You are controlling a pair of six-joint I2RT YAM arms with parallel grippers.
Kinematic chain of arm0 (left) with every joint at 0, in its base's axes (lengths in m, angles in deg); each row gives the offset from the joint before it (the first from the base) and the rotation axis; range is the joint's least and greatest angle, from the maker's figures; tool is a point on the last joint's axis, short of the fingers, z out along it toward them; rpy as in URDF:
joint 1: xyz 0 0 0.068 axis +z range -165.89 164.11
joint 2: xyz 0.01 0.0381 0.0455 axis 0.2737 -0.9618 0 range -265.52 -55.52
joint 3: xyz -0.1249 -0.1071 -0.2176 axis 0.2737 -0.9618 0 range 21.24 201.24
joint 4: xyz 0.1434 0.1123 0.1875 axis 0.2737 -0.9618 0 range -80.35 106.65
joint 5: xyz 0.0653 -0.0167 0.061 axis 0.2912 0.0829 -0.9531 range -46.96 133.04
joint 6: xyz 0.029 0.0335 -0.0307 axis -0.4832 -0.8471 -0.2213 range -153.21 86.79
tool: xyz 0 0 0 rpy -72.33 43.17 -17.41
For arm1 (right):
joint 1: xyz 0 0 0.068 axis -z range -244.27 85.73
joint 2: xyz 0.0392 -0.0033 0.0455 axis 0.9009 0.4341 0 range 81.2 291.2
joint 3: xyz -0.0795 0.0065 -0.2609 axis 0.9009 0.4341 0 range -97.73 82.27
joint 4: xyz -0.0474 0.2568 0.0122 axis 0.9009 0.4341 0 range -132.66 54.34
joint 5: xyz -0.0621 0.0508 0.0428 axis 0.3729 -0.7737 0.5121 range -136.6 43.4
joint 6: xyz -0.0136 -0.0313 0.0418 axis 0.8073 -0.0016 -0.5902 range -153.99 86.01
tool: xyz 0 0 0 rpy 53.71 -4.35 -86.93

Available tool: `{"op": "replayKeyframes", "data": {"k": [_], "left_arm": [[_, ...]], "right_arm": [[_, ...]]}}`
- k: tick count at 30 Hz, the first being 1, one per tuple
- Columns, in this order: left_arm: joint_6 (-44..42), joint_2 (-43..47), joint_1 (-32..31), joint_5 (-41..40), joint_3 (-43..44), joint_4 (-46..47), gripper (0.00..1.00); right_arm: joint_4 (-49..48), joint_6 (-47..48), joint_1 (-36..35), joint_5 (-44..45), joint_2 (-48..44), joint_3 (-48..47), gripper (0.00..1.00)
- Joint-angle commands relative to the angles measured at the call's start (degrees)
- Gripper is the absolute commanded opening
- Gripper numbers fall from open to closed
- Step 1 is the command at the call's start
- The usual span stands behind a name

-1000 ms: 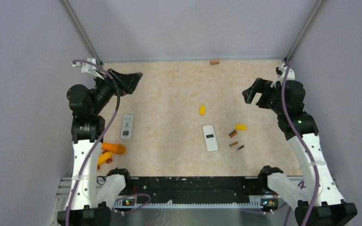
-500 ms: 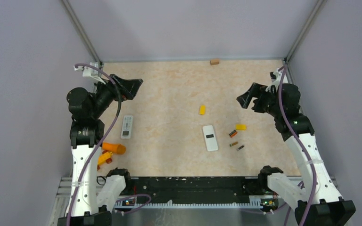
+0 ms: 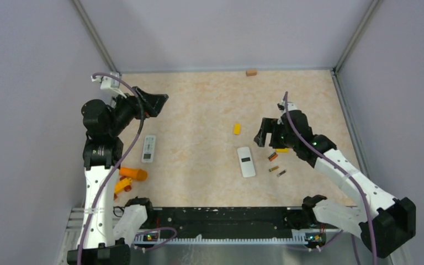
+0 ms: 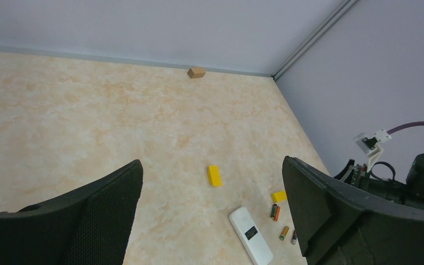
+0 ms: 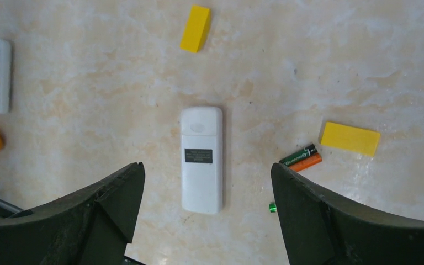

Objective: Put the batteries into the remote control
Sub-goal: Pick up the remote control from the center of the board.

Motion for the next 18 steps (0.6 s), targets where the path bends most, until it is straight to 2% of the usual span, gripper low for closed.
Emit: {"op": "replayKeyframes", "data": {"k": [1, 6, 9, 16, 18], "left_arm": [[-1.0, -0.7, 0.1, 0.0, 1.2, 1.2, 0.99], [-0.7, -1.0, 0.1, -0.2, 0.8, 1.5, 0.99], [-0.4, -1.3, 0.1, 0.4, 0.5, 1.7, 0.99], [-0.4, -1.9, 0.1, 1.3, 0.9, 1.7, 0.99], [-0.3, -1.8, 0.1, 1.1, 0.8, 1.7, 0.99]], "right_arm": [[1.1, -2.6, -5.6, 7.6, 4.6, 1.3, 0.85], [-0.3, -5.0, -15.2, 12.0, 10.9, 1.4, 0.88], [-2.7, -6.2, -18.7, 13.2, 14.4, 1.5, 0.86], [-3.8, -8.9, -22.1, 18.0, 22.7, 0.5, 0.83], [-4.0, -9.2, -22.5, 18.1, 24.9, 0.2, 0.78]]}}
